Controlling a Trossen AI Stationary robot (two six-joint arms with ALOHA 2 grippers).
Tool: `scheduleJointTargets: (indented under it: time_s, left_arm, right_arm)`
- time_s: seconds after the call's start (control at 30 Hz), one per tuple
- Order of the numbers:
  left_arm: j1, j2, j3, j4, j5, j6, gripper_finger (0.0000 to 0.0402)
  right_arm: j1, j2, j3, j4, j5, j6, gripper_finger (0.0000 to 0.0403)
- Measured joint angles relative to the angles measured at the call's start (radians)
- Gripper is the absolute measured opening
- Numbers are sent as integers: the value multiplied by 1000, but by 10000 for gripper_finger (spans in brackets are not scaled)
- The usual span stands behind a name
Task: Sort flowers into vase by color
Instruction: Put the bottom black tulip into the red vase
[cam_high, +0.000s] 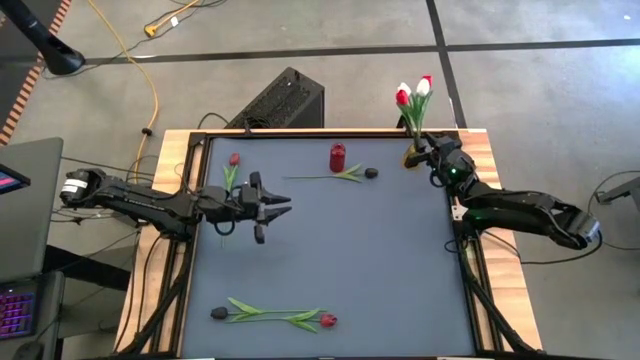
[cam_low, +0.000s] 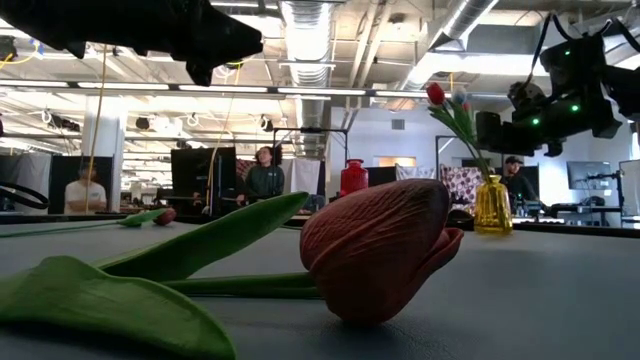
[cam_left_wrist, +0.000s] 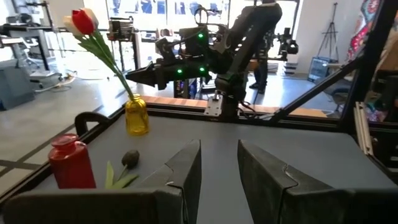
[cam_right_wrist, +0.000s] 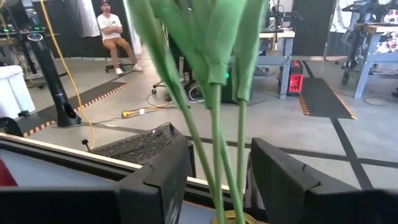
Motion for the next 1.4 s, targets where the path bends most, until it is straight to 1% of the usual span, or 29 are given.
scheduleJointTargets:
  time_s: [0.2, 0.5, 0.57, 0.67, 0.83, 1.0, 1.13, 1.27, 1.4]
  left_arm:
    - [0, 0, 0, -8, 24, -1, 93]
    - [0, 0, 0, -10, 24, -8, 93]
    - [0, 0, 0, -9, 24, -8, 93]
    - [0, 0, 0, -9, 28, -8, 93]
    - [0, 0, 0, 31, 93, -21, 93]
    - [-3, 0, 0, 88, 179, -28, 93]
    - [-22, 0, 0, 105, 197, -61, 93]
    - [-57, 0, 3, 42, 195, -127, 93]
    - [-116, 0, 63, -145, 162, -184, 93]
  right_arm:
    - [44, -45, 0, 1, 0, -49, 202]
    - [141, -170, 0, -1, -2, -78, 193]
    - [173, -194, 0, 1, -17, -77, 194]
    - [229, -230, 4, -1, -78, -74, 194]
    - [368, -261, 62, 2, -182, -59, 191]
    - [557, -244, 151, -11, -194, -73, 191]
    - [703, -207, 246, -133, -193, -88, 191]
    - [840, -138, 342, -264, -185, -101, 191]
    - [955, -50, 409, -302, -183, -102, 191]
